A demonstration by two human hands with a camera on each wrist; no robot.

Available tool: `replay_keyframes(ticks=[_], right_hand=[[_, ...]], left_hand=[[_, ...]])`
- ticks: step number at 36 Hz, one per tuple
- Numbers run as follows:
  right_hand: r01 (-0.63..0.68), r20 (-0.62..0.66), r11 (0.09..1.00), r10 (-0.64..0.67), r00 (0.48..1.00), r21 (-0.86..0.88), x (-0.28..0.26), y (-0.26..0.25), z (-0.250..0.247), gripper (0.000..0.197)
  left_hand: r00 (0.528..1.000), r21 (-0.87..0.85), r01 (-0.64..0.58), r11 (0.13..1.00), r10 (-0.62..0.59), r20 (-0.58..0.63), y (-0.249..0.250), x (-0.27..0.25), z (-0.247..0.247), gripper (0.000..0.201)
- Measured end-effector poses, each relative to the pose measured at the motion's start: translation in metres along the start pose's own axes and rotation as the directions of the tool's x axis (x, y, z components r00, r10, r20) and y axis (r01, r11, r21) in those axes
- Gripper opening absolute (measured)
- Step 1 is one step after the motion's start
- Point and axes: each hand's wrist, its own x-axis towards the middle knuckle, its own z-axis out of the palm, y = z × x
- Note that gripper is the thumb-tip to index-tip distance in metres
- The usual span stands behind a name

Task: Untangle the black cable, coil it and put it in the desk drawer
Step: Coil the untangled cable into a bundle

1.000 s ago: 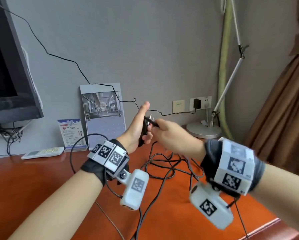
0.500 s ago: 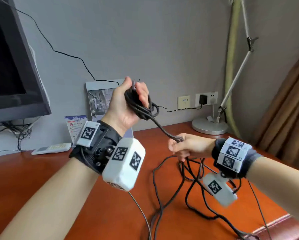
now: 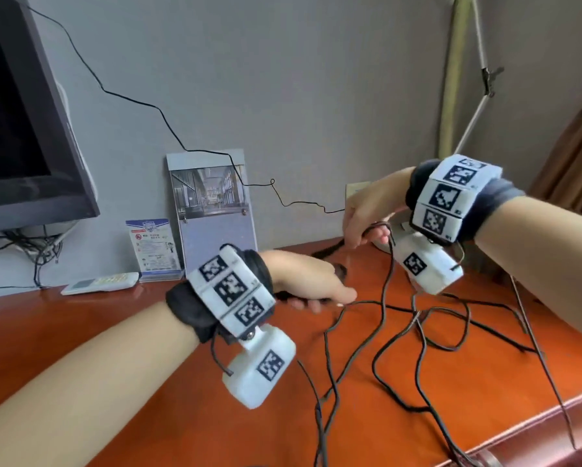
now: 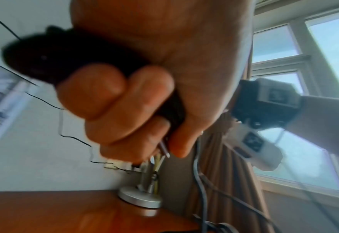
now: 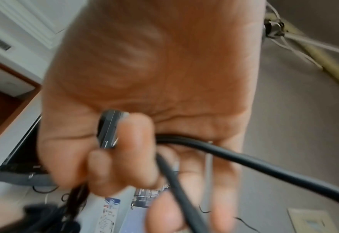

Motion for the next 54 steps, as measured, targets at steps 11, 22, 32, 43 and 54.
replay_keyframes(ticks=[11, 22, 32, 43, 54], right_hand=[[0.294, -0.36, 0.91, -0.18, 0.915, 0.291, -0.001, -0.001, 0.033, 0.024], [0.571, -0.551, 0.567, -0.23, 0.802, 0.594, 0.03, -0.039, 0.104, 0.025], [0.449, -0.258, 0.688, -0.369, 0.893, 0.57, 0.038, 0.001, 0.11, 0.029], [0.219, -0.137, 0.953, -0.193, 0.972, 0.208, 0.012, 0.017, 0.033, 0.019], [0.154, -0.308, 0.983, -0.118, 0.944, 0.096, -0.003, 0.046, 0.025, 0.026]], left_hand=[[0.789, -0.664, -0.268, 0.698, -0.236, -0.568, -0.066, 0.017, -0.034, 0.028], [0.67, -0.722, -0.692, 0.01, -0.364, -0.647, -0.041, 0.023, -0.056, 0.024], [0.793, -0.812, -0.457, -0.363, 0.248, -0.557, -0.019, -0.011, -0.059, 0.028], [0.688, -0.87, 0.015, 0.493, 0.626, 0.367, -0.021, -0.007, -0.014, 0.025], [0.938, -0.375, 0.037, 0.926, -0.162, -0.307, -0.063, 0.01, 0.003, 0.031]])
